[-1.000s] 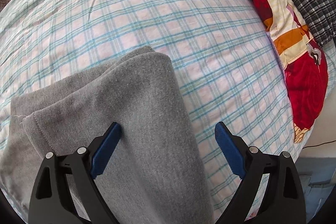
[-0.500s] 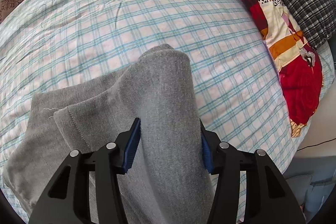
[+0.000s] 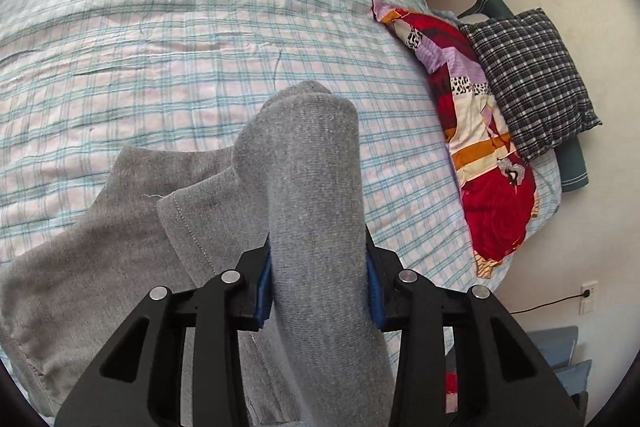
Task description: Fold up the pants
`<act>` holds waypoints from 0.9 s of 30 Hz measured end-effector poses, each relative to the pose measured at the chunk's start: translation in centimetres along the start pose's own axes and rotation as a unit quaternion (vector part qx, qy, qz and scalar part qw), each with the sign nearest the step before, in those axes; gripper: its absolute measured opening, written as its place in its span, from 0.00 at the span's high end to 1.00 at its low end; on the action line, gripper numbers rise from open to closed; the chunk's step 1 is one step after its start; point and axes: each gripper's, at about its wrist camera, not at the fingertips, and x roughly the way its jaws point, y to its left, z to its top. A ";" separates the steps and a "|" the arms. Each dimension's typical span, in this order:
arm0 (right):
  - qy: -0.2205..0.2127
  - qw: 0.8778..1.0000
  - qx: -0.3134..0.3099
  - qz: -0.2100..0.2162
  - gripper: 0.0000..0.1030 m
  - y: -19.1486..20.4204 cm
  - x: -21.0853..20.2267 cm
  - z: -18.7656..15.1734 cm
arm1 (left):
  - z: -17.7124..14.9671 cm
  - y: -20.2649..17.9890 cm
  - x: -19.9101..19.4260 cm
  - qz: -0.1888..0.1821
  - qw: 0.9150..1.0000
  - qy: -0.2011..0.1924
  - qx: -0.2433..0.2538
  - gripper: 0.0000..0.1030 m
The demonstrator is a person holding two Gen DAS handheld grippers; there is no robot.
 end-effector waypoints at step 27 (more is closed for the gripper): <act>0.131 0.978 -0.128 0.101 0.74 16.6 16.3 1.5 | -9.0 27.3 -10.2 -0.074 0.985 -0.074 -0.136 0.64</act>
